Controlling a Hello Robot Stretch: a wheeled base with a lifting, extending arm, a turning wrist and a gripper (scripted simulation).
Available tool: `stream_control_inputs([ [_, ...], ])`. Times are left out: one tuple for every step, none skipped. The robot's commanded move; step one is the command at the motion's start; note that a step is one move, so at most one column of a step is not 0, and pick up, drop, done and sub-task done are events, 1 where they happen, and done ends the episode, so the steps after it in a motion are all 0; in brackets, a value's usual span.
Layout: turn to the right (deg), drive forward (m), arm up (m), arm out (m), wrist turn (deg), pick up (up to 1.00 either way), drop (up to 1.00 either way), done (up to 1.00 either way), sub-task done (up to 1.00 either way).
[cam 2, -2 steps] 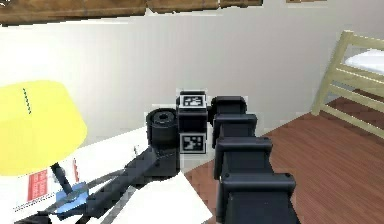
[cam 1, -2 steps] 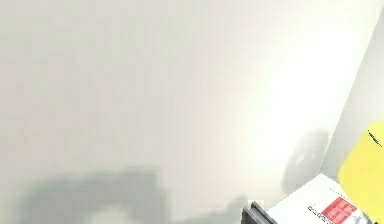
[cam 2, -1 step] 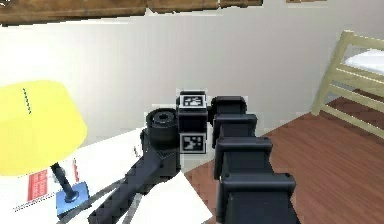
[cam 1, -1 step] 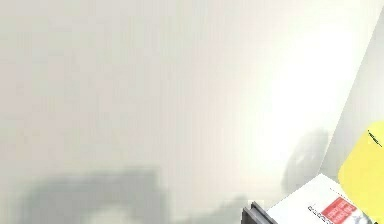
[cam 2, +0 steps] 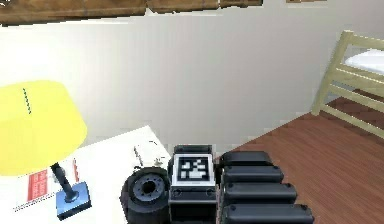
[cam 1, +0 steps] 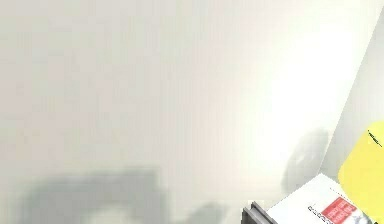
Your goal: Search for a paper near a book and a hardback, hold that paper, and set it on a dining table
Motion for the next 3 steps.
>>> stream_control_inputs([
  [-45.0,0.00,0.00,0.00,0.0,0.00,0.00,0.00,0.00],
  [-45.0,0.00,0.00,0.00,0.0,0.00,0.00,0.00,0.00],
  [-45.0,0.00,0.00,0.00,0.0,0.00,0.00,0.00,0.00],
])
